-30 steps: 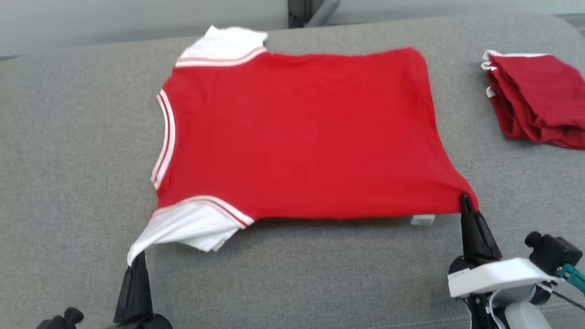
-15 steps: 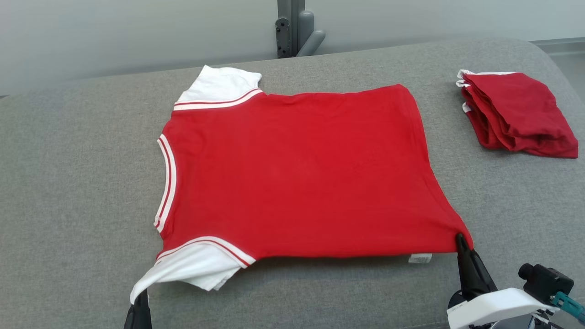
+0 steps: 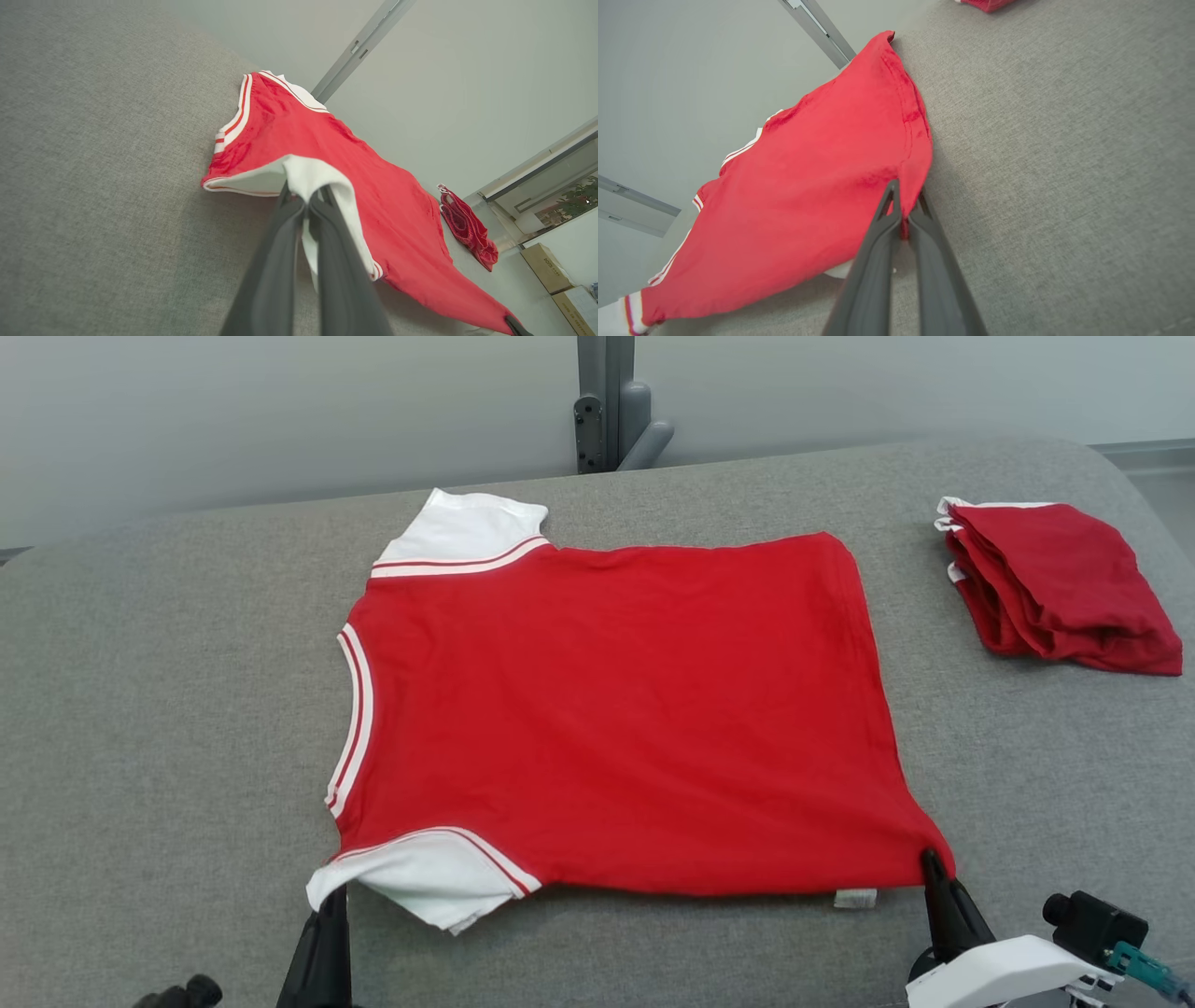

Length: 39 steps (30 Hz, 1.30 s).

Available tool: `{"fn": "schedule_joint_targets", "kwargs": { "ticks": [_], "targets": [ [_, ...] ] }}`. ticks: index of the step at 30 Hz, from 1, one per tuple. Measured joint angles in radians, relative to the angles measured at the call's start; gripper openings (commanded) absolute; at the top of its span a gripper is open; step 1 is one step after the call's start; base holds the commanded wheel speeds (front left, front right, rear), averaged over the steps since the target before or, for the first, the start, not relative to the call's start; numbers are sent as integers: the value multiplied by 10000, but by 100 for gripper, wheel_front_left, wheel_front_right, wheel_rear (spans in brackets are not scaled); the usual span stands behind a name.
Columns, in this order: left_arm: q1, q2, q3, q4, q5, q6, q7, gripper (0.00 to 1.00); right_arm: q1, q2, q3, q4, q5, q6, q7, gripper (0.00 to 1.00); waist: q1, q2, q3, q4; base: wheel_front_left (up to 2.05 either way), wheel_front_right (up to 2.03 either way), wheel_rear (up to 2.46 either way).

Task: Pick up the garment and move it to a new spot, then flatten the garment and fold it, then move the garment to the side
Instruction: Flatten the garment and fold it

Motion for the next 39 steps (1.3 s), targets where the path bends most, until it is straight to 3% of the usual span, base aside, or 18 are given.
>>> {"fn": "schedule_joint_targets", "kwargs": {
  "ticks": [7,18,31,32,34,35,36,37,39],
  "targets": [
    [-1727,0,-380,1459,-31,0,0,0,-979,8,215,1009,157,0,-148,0,0,0,-44,-32,0,0,0],
    [-4823,-598,-146,4080,40,0,0,0,-3142,6,305,2596,834,-2,-403,0,0,0,551,-164,0,0,0],
    [-6219,-913,339,5570,825,0,0,0,-5191,6,656,4694,782,-2,-740,0,1,0,1500,-216,0,0,0],
    [-6293,-934,330,5607,863,0,0,0,-5263,6,660,4796,788,-2,-752,11,1,0,1518,-213,0,0,0],
    [-6460,-951,313,5720,926,0,0,0,-5410,6,681,4961,811,-2,-782,43,1,0,1538,-217,0,0,0],
    [-6546,-953,280,5814,1009,0,0,0,-5486,6,704,5020,848,-2,-809,80,1,0,1546,-222,0,0,0],
    [-6630,-955,249,5939,1028,0,0,9,-5560,10,738,5074,872,-2,-828,100,1,0,1554,-230,0,0,0],
    [-6726,-959,161,6086,1026,0,-2,11,-5638,6,765,5131,874,-2,-838,100,1,0,1563,-241,0,0,0],
    [-6953,-966,-54,6383,1028,0,0,26,-5784,10,836,5216,886,-2,-840,100,1,0,1573,-266,0,0,0]
  ]
}}
